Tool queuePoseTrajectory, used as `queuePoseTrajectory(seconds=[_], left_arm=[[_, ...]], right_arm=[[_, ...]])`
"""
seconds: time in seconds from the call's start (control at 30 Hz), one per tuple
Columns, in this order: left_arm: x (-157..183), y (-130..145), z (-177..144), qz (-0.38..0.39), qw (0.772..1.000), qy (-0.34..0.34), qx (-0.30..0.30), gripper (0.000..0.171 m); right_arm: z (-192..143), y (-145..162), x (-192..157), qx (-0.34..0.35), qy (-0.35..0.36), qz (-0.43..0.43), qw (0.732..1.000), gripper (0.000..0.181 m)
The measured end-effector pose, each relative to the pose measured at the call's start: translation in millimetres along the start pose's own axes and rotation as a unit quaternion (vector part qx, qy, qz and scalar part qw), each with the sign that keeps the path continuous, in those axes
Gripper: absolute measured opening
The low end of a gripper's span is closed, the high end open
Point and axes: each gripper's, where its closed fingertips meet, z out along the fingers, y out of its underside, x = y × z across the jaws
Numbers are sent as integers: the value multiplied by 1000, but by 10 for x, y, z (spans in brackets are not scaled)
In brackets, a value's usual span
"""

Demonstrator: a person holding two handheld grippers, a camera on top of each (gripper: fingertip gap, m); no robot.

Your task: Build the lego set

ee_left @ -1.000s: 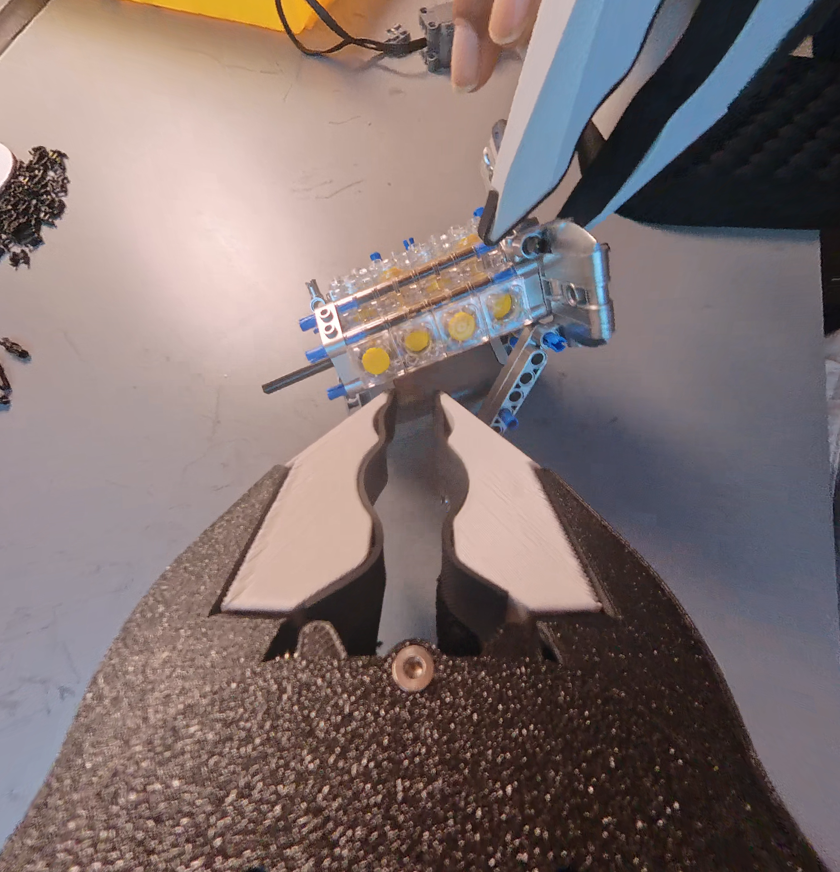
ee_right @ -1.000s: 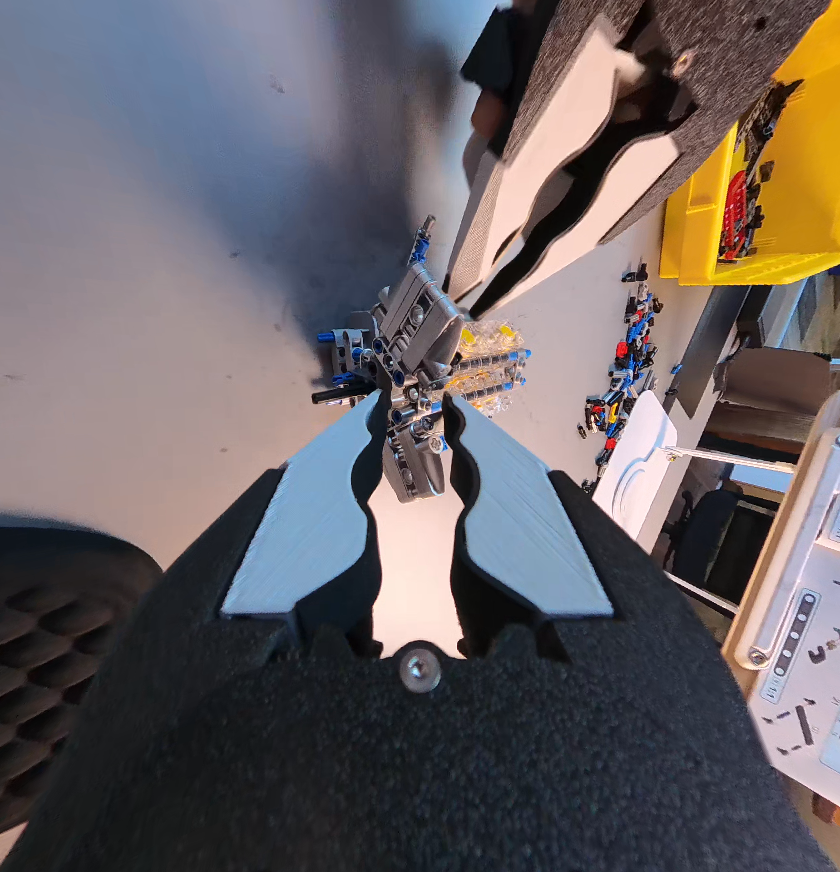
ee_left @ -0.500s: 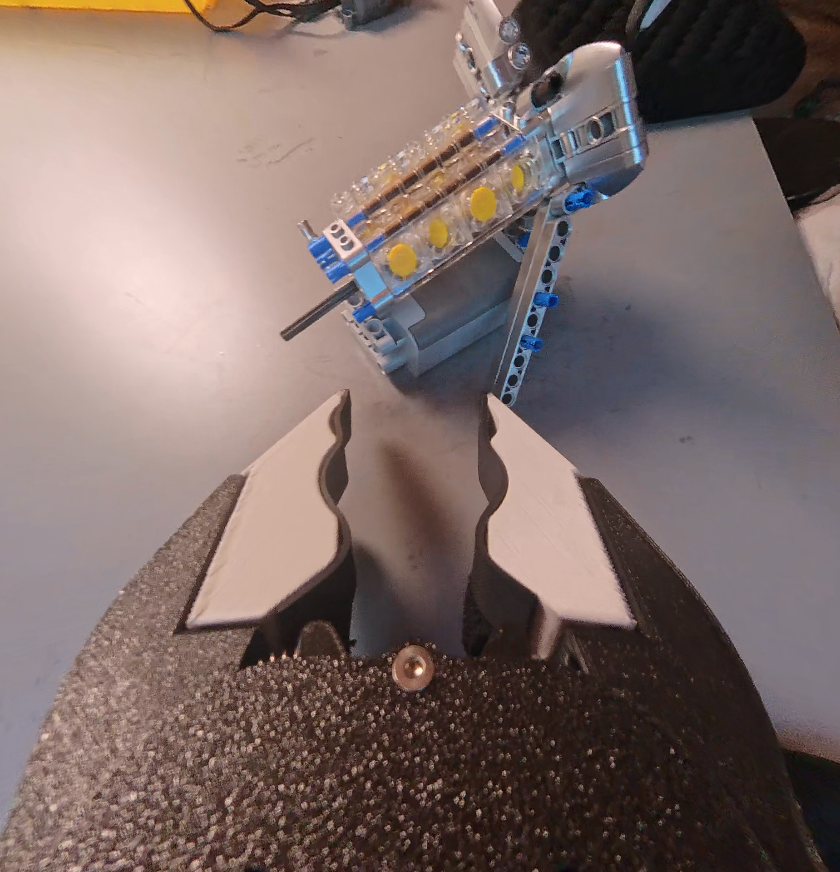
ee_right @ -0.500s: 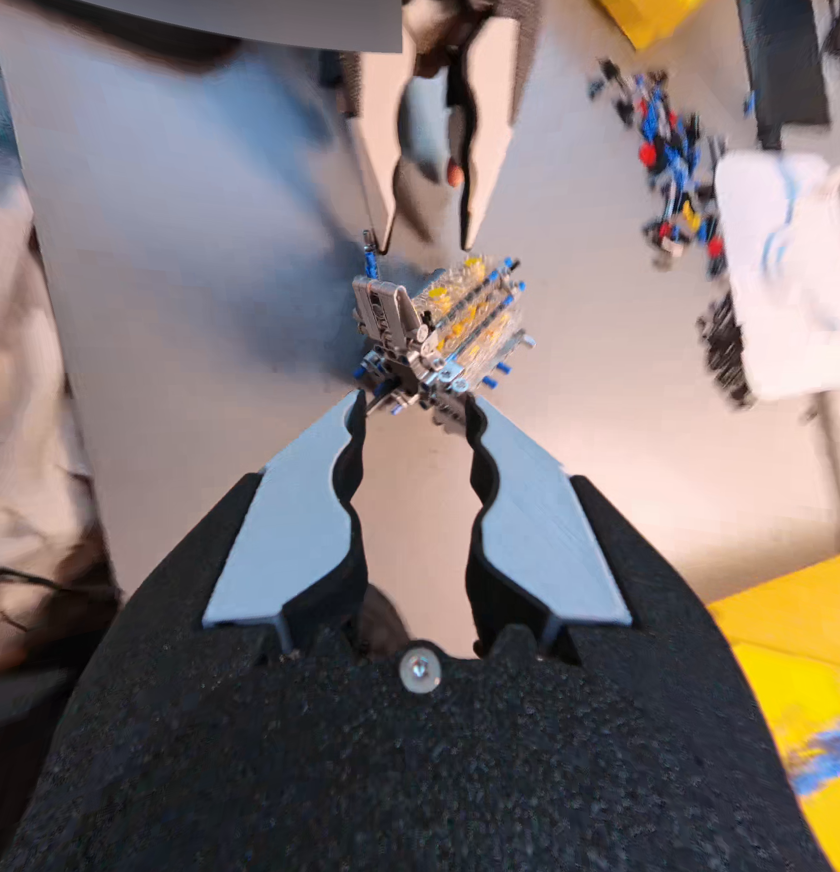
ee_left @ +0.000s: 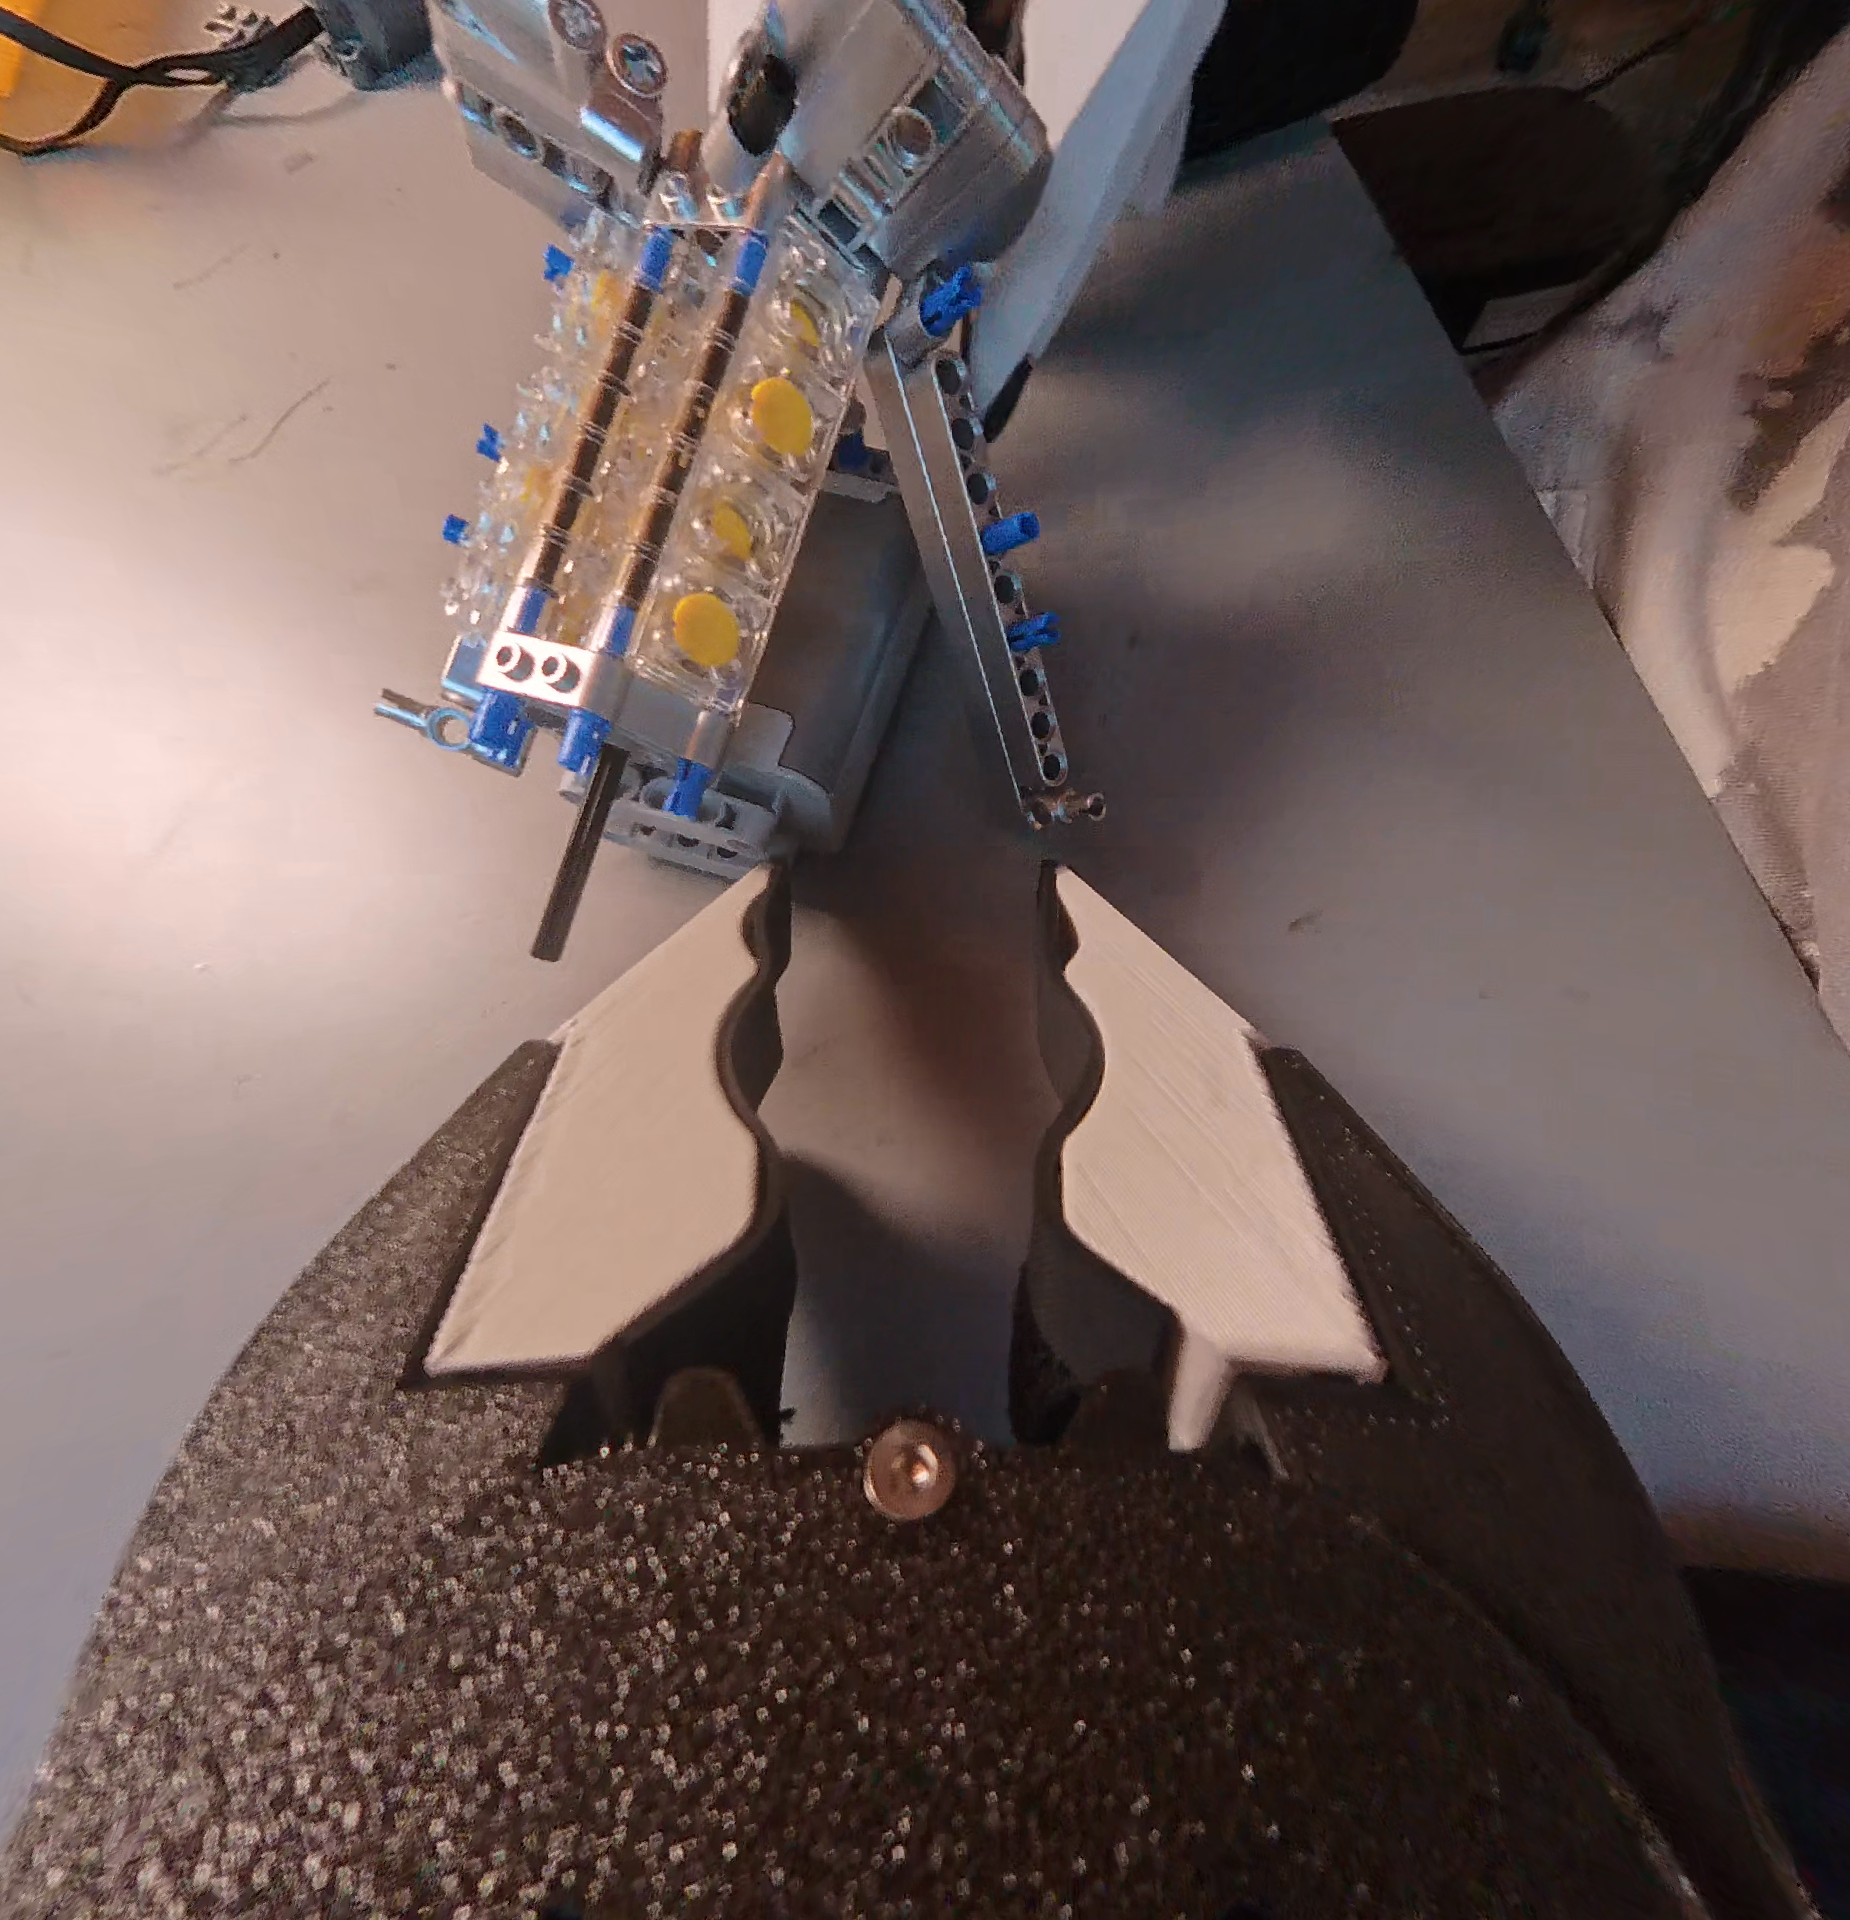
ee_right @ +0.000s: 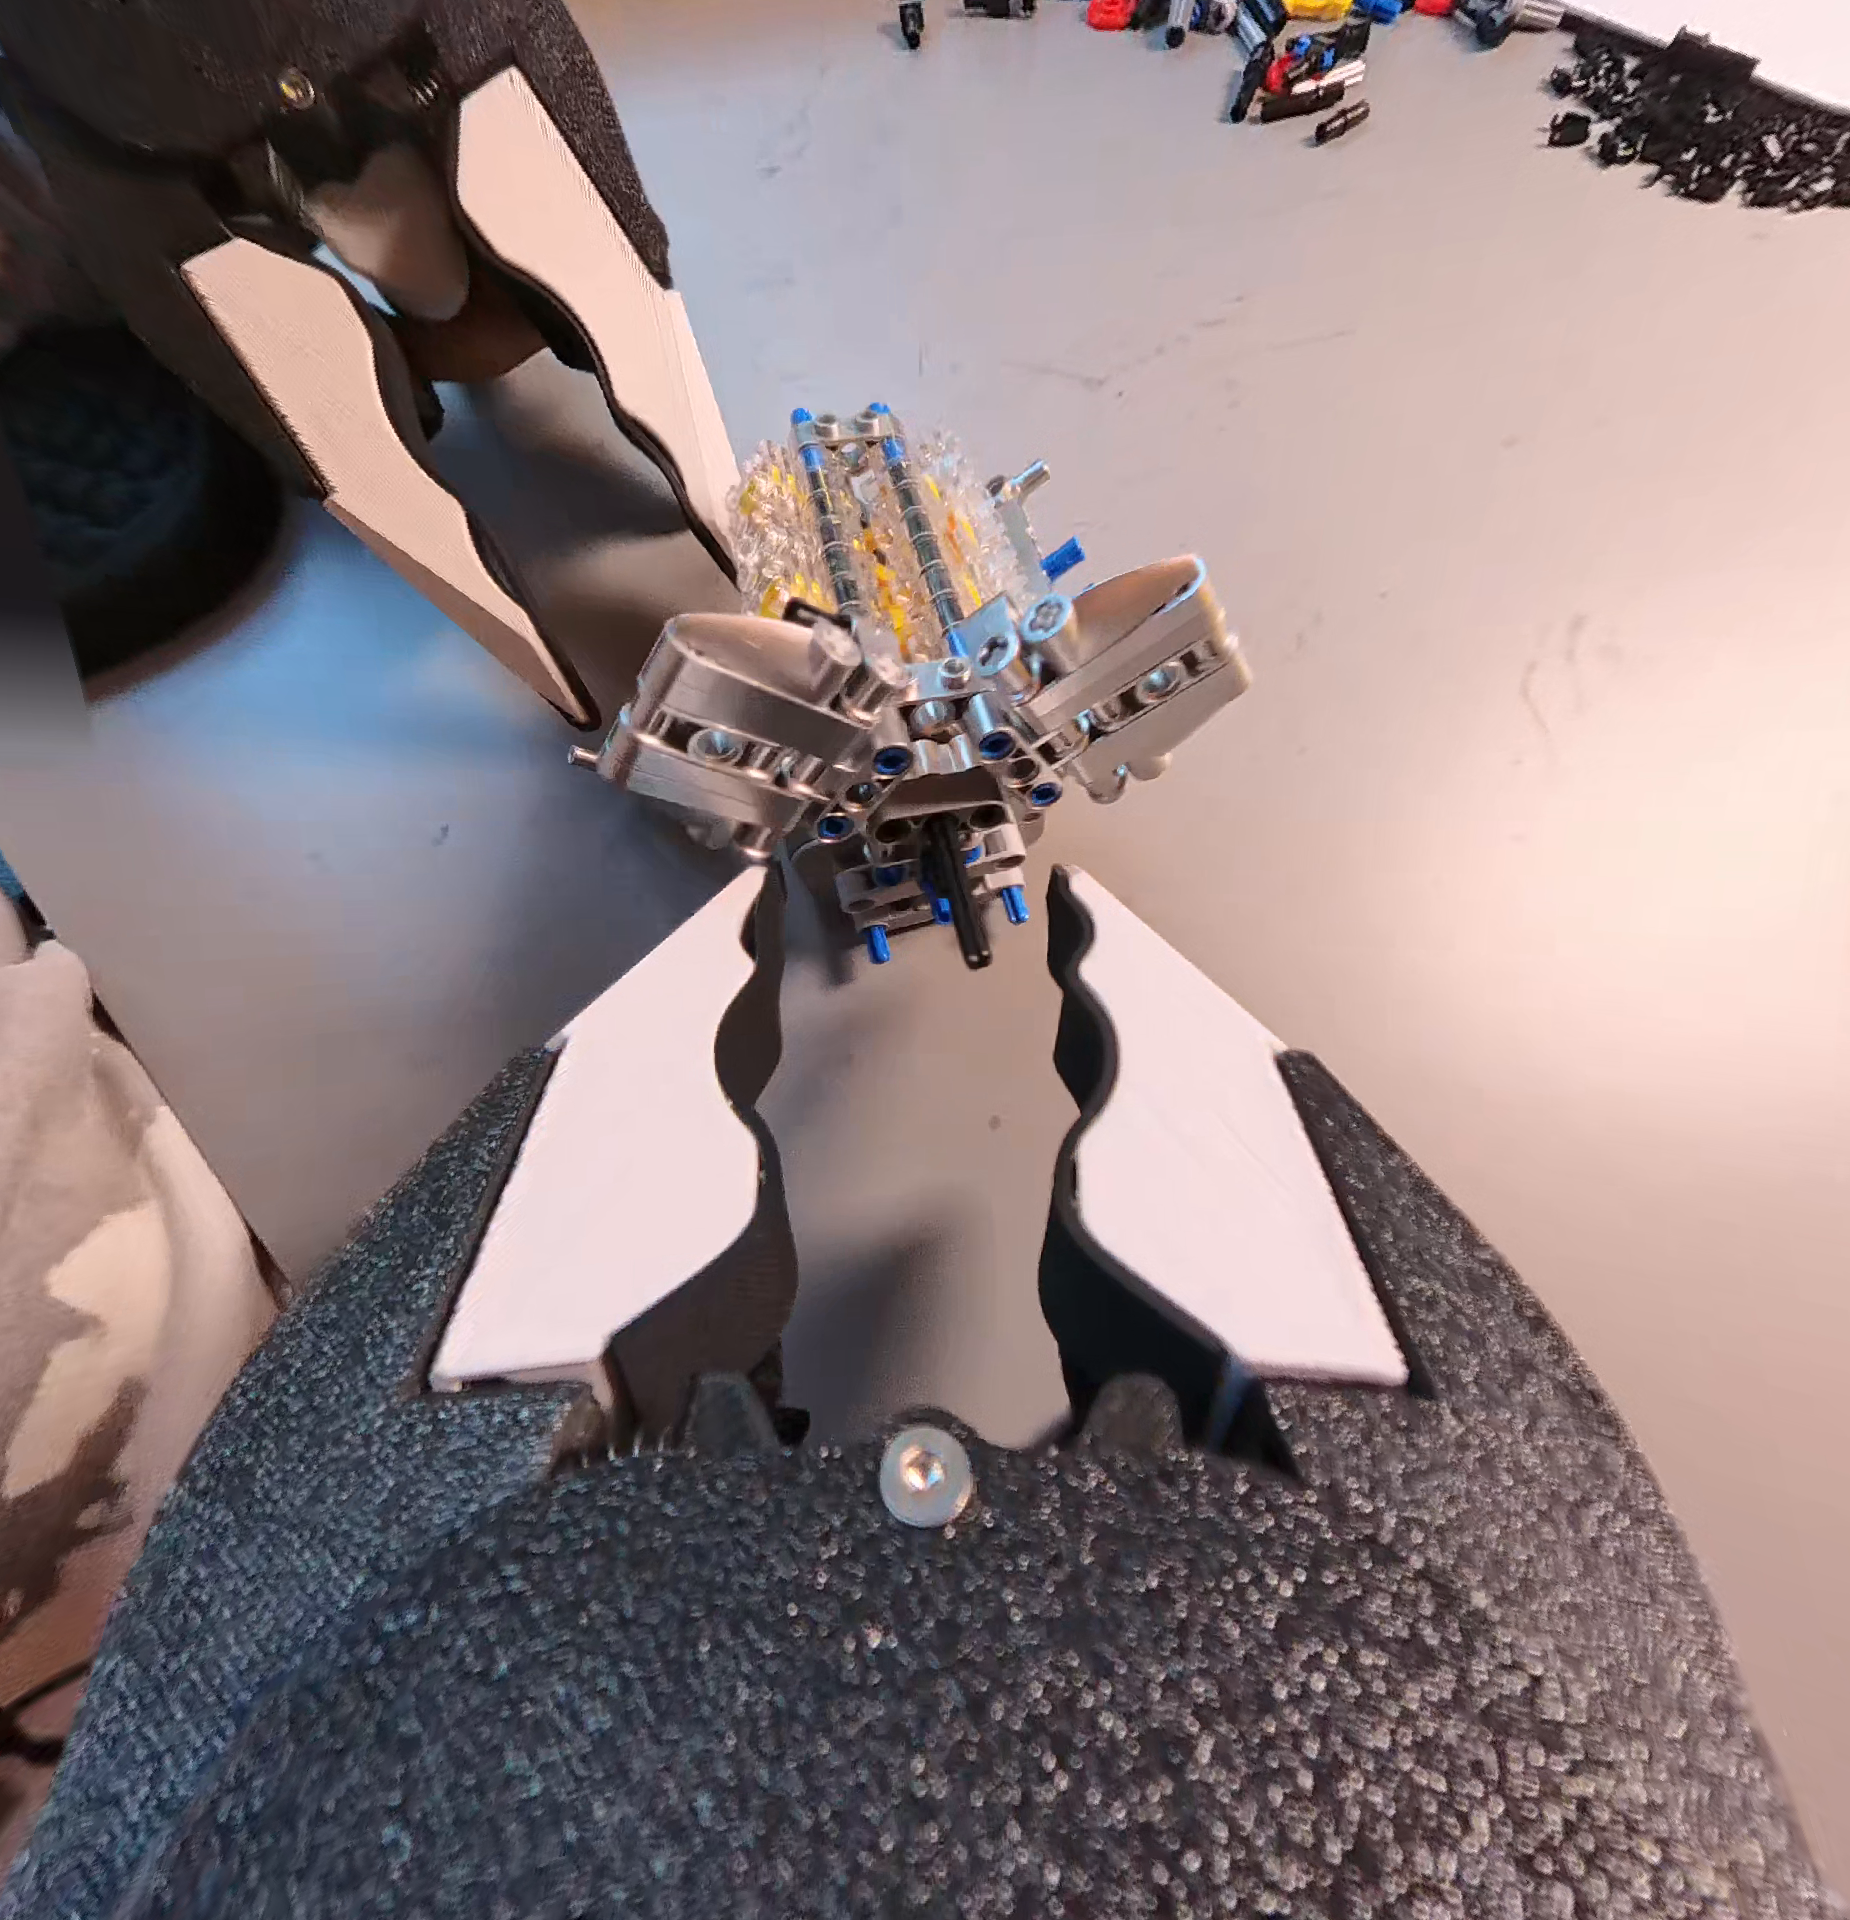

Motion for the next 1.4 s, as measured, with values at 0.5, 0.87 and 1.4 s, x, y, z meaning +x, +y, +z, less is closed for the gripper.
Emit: queuePoseTrajectory(seconds=[0.5, 0.87, 1.4], left_arm=[[-474, -350, -439, 26, 994, -85, 71, 64], [-299, -586, -36, 103, 991, 45, -68, 75], [-345, -534, 144, 73, 962, 65, -254, 64]], right_arm=[[37, 83, 7, -37, -10, -77, 996, 43], [-60, -57, 4, -5, -23, -172, 985, 42], [-34, -41, 41, 23, -46, -139, 989, 40]])
